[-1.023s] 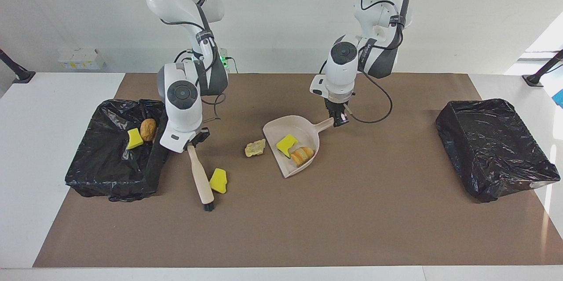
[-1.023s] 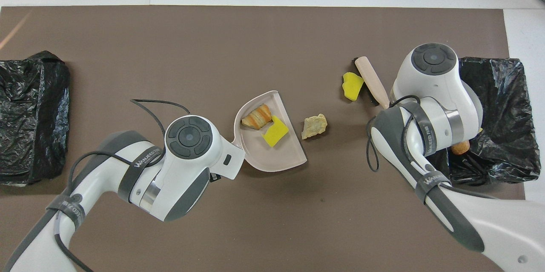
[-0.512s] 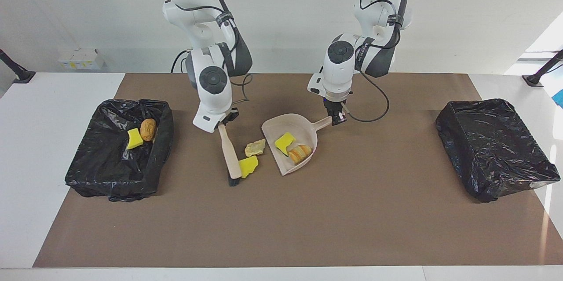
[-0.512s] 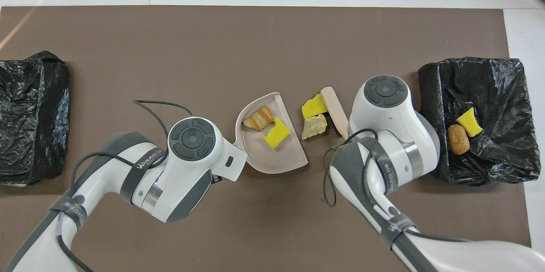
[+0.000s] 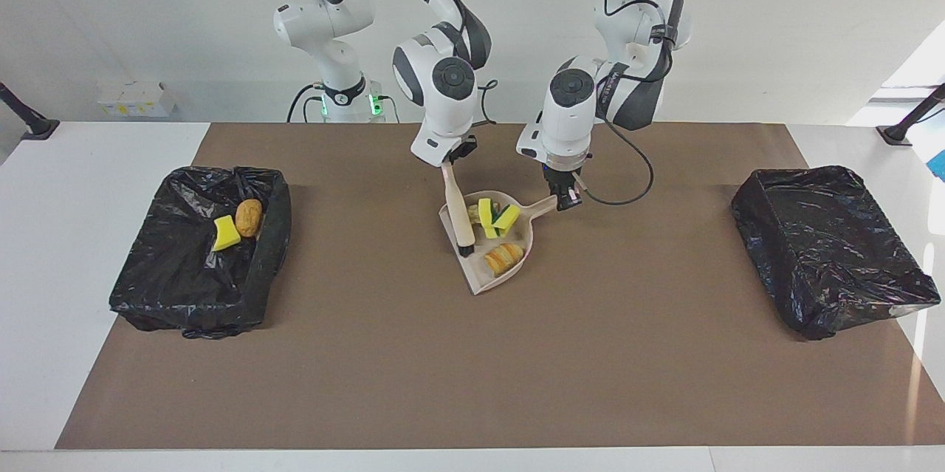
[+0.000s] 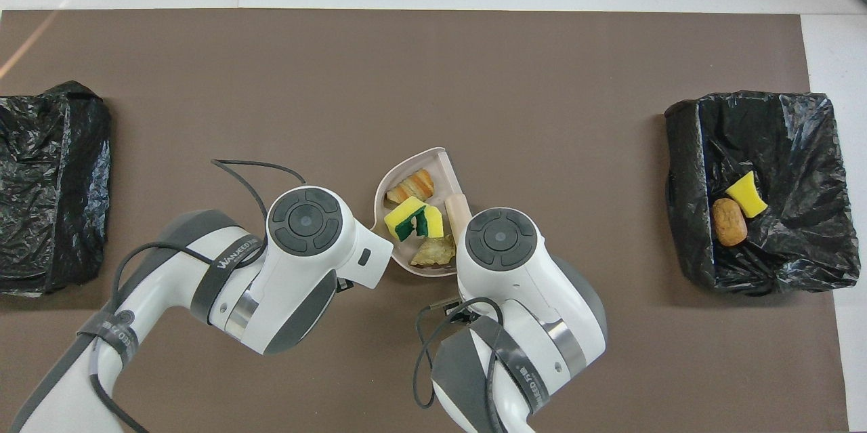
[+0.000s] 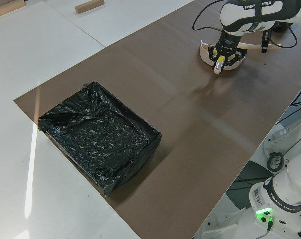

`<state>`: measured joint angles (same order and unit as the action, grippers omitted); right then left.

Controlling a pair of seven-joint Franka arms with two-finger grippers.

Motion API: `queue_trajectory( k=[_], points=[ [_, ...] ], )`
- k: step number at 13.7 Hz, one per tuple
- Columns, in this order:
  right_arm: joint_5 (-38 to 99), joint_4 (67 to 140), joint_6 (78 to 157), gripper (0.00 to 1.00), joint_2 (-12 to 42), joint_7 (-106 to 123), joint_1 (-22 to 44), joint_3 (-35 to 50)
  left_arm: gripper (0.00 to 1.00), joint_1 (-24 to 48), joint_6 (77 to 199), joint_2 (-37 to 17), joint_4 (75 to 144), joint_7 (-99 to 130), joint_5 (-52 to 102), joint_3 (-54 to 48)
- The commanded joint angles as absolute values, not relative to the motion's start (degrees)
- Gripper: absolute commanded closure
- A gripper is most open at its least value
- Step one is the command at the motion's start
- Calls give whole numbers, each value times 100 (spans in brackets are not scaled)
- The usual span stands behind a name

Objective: Sweep and dump trash in bin
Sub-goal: 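Sweep the yellow sponge and chunk into the dustpan with the right gripper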

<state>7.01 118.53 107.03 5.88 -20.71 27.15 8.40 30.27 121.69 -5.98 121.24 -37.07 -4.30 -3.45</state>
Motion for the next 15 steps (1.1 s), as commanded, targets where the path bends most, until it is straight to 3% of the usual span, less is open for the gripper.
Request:
queue_trajectory(
  k=[1, 7, 15],
  points=[
    [940, 11883, 10714, 100, 483, -1987, 2470, 782, 100, 3032, 12505, -431, 12488, -3735, -519, -290],
    [1020, 11690, 10495, 100, 317, -1564, 1899, 756, 100, 2751, 12753, -518, 12411, -4252, -510, -281],
    [1020, 11523, 10046, 100, -167, -1714, 1494, 756, 100, 1715, 11744, -466, 11463, -5456, -89, -290]
  ],
)
